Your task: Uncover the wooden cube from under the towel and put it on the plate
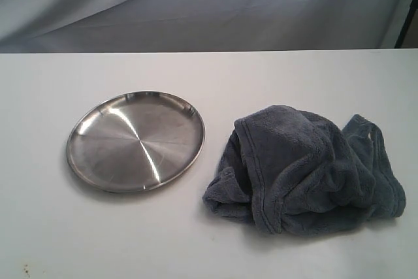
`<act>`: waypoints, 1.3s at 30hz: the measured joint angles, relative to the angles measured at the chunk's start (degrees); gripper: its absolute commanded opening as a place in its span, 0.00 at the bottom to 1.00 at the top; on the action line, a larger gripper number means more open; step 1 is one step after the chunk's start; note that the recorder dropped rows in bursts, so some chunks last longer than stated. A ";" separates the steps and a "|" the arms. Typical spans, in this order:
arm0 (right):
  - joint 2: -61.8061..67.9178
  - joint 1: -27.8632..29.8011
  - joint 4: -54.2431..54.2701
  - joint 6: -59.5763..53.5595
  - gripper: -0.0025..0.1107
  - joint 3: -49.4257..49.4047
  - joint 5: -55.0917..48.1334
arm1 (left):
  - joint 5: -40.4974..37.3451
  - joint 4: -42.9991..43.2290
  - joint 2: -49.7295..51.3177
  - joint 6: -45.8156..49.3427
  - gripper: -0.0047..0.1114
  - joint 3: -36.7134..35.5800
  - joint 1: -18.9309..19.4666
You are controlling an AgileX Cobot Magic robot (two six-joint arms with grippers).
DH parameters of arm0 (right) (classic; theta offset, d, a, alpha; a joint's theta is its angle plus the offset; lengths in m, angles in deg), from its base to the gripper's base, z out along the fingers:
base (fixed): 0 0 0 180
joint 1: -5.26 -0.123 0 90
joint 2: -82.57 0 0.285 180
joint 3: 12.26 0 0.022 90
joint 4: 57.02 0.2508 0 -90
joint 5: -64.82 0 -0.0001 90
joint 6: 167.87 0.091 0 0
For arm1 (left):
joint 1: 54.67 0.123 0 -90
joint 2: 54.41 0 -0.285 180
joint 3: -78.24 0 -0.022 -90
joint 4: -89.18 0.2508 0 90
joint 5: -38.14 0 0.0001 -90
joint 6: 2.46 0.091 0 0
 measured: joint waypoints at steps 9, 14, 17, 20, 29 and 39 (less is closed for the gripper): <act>0.00 0.00 0.31 1.31 0.02 0.00 15.95 | 0.00 0.00 0.00 0.00 0.04 0.00 0.00; 0.00 0.00 0.00 11.56 0.02 0.00 21.24 | 0.00 0.00 0.00 0.00 0.04 0.00 0.00; 0.13 0.00 -4.64 18.67 0.02 3.21 19.50 | 0.00 0.00 0.00 0.00 0.04 0.00 0.00; 4.55 -0.16 -15.91 29.86 0.02 13.12 8.43 | 0.00 0.00 0.00 0.00 0.04 0.00 0.00; 36.03 -10.71 -31.07 37.81 0.02 44.89 -15.09 | 0.00 0.00 0.00 0.00 0.04 0.00 0.00; 67.76 -25.61 -10.68 3.33 0.02 66.81 -53.12 | 0.00 0.00 0.00 0.00 0.04 0.00 0.00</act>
